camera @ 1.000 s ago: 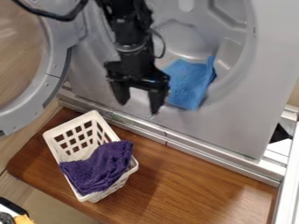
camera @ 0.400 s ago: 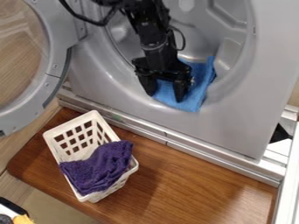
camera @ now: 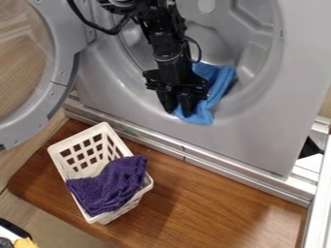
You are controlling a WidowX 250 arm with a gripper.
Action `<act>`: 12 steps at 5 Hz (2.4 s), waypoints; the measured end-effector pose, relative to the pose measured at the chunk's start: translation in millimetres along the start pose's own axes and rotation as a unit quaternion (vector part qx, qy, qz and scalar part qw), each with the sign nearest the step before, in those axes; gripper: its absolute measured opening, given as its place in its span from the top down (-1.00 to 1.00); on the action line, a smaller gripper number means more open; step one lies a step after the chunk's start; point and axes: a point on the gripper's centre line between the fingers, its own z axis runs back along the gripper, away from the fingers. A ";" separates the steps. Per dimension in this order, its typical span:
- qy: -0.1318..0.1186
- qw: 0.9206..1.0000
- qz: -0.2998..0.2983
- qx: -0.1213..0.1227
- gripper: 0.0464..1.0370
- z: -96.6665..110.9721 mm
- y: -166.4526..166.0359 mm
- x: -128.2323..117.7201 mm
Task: Put the blue cloth on the left side of the table
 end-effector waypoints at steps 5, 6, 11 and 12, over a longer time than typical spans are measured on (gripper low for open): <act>0.024 1.000 -0.013 0.005 0.92 55.7 -32.9 -40.9; 0.036 0.999 -0.031 -0.008 0.92 44.5 -52.1 -63.4; 0.126 0.979 -0.157 -0.017 0.92 -70.9 -117.9 -142.2; 0.135 0.978 -0.160 -0.006 0.86 -79.1 -114.1 -143.2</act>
